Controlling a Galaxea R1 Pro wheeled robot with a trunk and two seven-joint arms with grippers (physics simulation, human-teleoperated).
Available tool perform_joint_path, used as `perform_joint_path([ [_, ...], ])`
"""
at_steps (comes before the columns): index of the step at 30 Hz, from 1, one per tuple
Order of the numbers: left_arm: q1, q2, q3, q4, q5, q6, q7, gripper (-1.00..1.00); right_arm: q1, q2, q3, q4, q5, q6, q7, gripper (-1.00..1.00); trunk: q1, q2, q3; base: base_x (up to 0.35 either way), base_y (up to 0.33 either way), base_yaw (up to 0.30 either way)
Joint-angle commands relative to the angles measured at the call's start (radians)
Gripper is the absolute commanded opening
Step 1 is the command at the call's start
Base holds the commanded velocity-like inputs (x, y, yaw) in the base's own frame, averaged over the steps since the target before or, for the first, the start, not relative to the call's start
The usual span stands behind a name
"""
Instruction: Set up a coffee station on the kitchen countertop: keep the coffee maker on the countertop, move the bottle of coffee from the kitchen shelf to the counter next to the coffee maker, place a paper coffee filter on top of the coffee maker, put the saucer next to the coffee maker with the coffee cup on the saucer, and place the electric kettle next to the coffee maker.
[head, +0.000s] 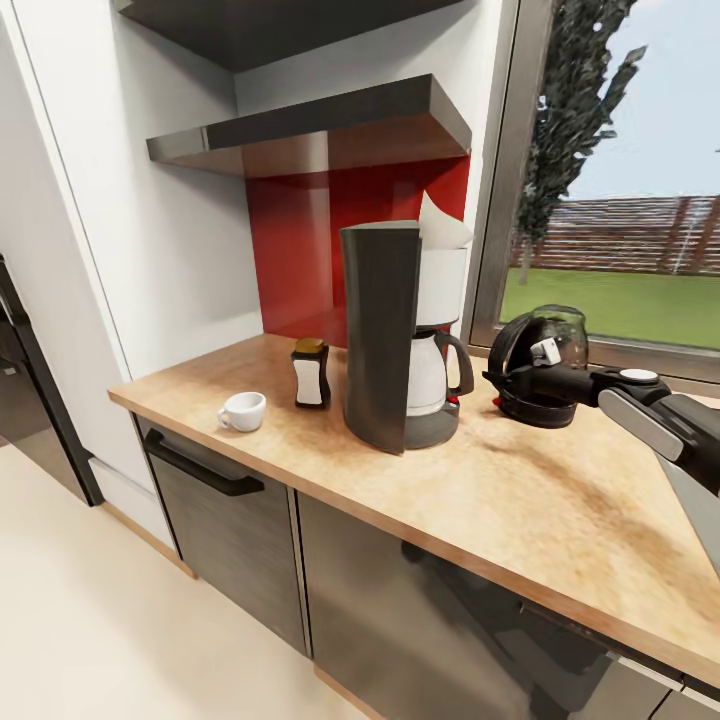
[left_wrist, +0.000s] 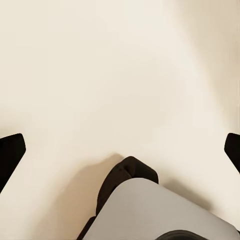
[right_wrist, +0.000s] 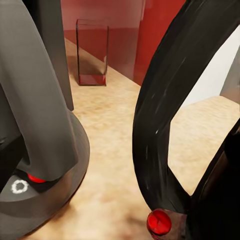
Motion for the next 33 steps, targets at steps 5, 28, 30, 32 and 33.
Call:
perform_joint_path([
  [5,-0.001,0.000,0.008,0.002,-0.003,-0.002,-0.006,1.00,-0.002,-0.001,0.004,-0.001,-0.010,0.003,0.000,1.00,0.000,-0.001,-0.001,-0.096,-0.071,0.000],
  [28,-0.001,0.000,0.008,0.002,-0.003,-0.002,-0.007,1.00,-0.002,-0.002,0.004,-0.001,-0.009,0.003,0.000,1.00,0.000,-0.001,-0.001,-0.049,-0.045,0.000],
  [30,-0.001,0.000,0.008,0.002,-0.003,-0.002,-0.007,1.00,-0.002,-0.002,0.004,-0.001,-0.010,0.003,0.000,1.00,0.000,-0.001,-0.001,-0.023,-0.022,0.000],
  [32,-0.001,0.000,0.008,0.002,-0.003,-0.002,-0.007,1.00,-0.002,-0.001,0.004,-0.002,-0.010,0.003,0.000,1.00,0.000,-0.001,-0.001,-0.015,-0.014,0.000],
  [33,-0.001,0.000,0.008,0.002,-0.003,-0.002,-0.007,1.00,-0.002,-0.002,0.004,-0.002,-0.010,0.003,0.000,1.00,0.000,-0.001,-0.001,-0.037,-0.008,0.000],
])
